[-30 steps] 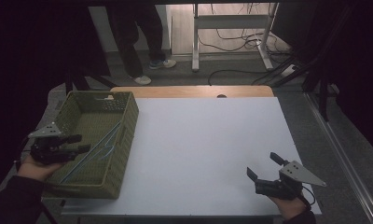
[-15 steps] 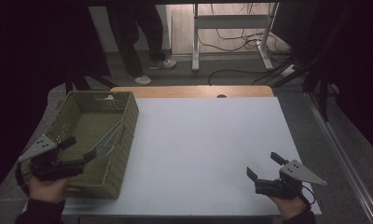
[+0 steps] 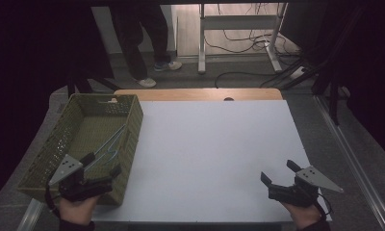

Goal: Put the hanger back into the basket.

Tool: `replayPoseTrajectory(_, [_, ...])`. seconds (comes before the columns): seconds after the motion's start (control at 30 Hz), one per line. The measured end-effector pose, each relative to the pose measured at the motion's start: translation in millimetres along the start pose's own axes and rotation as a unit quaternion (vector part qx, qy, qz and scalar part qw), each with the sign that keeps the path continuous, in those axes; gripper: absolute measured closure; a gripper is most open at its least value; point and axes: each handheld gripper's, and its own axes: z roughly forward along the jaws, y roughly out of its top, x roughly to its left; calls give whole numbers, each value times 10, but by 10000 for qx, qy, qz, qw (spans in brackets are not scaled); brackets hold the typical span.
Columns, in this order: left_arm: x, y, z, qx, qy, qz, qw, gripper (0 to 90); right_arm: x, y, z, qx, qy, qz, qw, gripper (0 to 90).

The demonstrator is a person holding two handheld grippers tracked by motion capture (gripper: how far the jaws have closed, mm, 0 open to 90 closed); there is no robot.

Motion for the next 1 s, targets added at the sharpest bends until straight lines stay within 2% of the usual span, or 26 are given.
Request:
replayPoseTrajectory(0.07, [-19,-4,1,2,-4,40,10000,0,-4,-2,-11,-13,5,12,10000,0])
replayPoseTrajectory(0.17, [-61,-16,3,33,-2,91,10000,0,-16,-13,-39,19,-115,49,9999,0])
replayPoseTrajectory(0.27, [-97,-47,7,98,-38,92,9999,0,-37,-36,-62,63,-325,118,9994,0])
replayPoseTrajectory(0.3, [-118,-65,12,128,-4,89,9999,0,-61,-51,-82,109,-496,174,9986,0])
replayPoseTrajectory(0.4, [-149,-105,19,163,45,118,9998,0,-93,-94,-105,228,-802,306,9960,0])
replayPoseTrajectory(0.47, [-161,-128,27,200,35,121,9997,0,-103,-138,-110,399,-921,388,9942,0])
replayPoseTrajectory(0.53, [-167,-143,33,229,37,108,9997,0,-98,-196,-99,539,-1091,364,9919,0])
replayPoseTrajectory(0.57, [-167,-143,33,229,37,108,9997,0,-98,-196,-99,539,-1091,364,9919,0])
replayPoseTrajectory(0.63, [-187,-148,22,236,45,156,9996,0,-95,-252,-66,590,-1228,444,9897,0])
replayPoseTrajectory(0.87, [-182,-176,10,240,62,144,9996,0,-110,-314,-8,780,-1275,503,9875,0])
replayPoseTrajectory(1.0, [-173,-149,-25,183,110,157,9996,0,-116,-314,0,839,-1222,516,9876,0])
